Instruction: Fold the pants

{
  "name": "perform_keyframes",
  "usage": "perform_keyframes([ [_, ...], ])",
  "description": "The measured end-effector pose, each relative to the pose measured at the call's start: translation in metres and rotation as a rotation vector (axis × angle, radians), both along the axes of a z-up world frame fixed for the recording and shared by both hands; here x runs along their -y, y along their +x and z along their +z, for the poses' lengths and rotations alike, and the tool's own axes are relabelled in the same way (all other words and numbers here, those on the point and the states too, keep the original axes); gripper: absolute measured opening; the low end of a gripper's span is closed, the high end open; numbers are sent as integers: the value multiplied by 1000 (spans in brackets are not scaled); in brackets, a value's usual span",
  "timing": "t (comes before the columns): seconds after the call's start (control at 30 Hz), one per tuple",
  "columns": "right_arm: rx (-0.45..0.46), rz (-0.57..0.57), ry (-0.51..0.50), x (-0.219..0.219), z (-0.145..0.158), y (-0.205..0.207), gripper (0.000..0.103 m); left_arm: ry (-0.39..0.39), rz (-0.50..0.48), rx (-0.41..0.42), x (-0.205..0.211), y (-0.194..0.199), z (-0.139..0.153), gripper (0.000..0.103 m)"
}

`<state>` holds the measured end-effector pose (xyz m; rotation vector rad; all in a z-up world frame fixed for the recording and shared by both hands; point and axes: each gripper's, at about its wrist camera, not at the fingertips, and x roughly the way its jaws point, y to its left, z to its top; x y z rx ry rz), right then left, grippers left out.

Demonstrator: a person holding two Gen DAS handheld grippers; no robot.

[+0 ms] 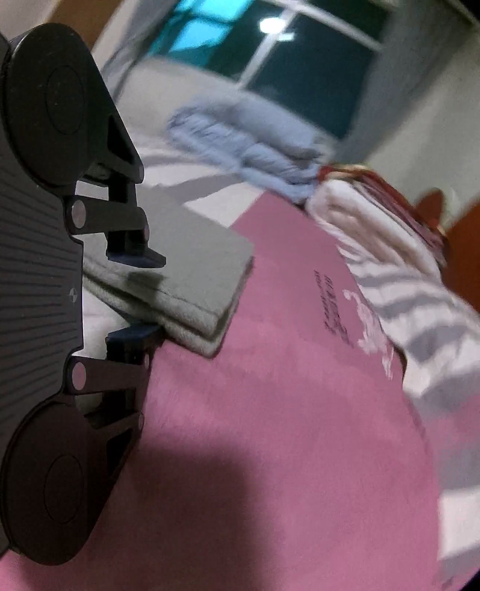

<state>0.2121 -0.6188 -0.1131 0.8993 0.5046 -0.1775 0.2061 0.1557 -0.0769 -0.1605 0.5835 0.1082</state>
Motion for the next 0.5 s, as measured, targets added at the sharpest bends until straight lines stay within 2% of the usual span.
perform_keyframes([
  [0.1,124,14,-42,-4,8,-22,10,-5,-5,0,-1,1,0,77],
  [0.17,48,20,-97,-8,-5,-17,10,-11,-7,0,-2,1,0,78],
  [0.2,31,26,-67,-6,-17,-16,9,-13,-6,-1,-3,2,-1,77],
  [0.27,47,9,-26,-5,-19,-17,10,-6,-6,-3,-2,2,0,78],
  [0.5,22,16,-26,-7,-14,-9,12,5,-5,-7,-1,1,-1,78],
])
